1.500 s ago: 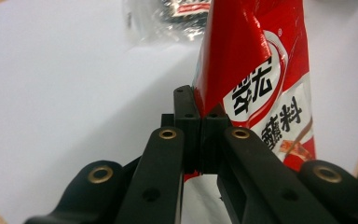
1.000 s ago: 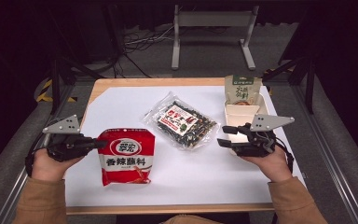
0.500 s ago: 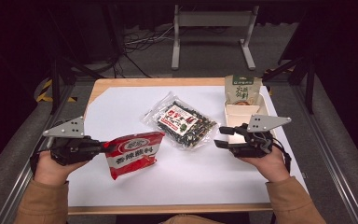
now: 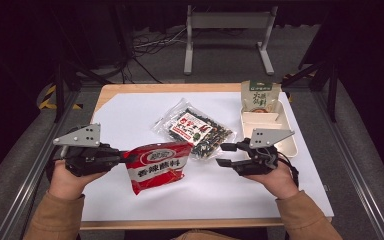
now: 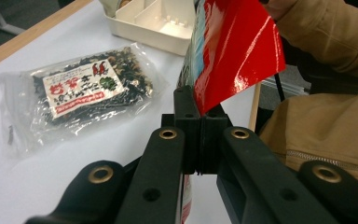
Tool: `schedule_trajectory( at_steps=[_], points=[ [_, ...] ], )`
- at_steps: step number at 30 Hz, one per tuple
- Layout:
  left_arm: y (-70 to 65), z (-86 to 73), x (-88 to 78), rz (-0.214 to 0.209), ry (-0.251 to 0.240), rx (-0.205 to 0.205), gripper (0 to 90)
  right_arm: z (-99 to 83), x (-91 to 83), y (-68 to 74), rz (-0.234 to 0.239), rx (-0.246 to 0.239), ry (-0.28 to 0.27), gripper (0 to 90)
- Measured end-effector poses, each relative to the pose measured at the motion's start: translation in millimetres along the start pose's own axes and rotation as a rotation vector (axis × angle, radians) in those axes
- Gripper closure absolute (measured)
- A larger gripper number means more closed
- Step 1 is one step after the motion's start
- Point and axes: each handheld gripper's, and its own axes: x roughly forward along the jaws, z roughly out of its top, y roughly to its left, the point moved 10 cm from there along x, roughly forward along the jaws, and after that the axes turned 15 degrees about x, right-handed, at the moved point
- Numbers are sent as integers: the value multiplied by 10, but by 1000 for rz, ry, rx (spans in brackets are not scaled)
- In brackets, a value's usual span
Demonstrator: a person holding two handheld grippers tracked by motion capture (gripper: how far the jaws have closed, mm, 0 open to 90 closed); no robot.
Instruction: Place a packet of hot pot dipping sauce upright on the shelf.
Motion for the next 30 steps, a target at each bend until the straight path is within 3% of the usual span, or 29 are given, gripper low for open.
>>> schedule_trajectory(
  at_steps=[10, 14, 18, 22, 25, 27, 28, 30],
  points=[
    [-50, 148, 137, -27, -34, 16, 894, -90, 315, 165, 59, -31, 42, 533],
    [-65, 196, 185, -33, -44, 23, 895, -73, 359, 213, 73, -49, 30, 564],
    [-82, 241, 236, -37, -58, 27, 894, -43, 385, 226, 78, -27, 18, 565],
    [-90, 272, 285, -41, -67, 34, 894, -56, 413, 244, 85, -44, 35, 640],
    [-95, 287, 328, -45, -73, 36, 894, 8, 414, 233, 47, -85, -24, 472],
    [-97, 289, 339, -48, -72, 38, 894, 17, 413, 229, 41, -79, -22, 491],
    [-94, 292, 349, -45, -74, 38, 894, 16, 408, 253, 67, -73, -17, 556],
    [-105, 297, 369, -53, -76, 38, 894, 24, 406, 297, 106, -96, -36, 580]
  ],
)
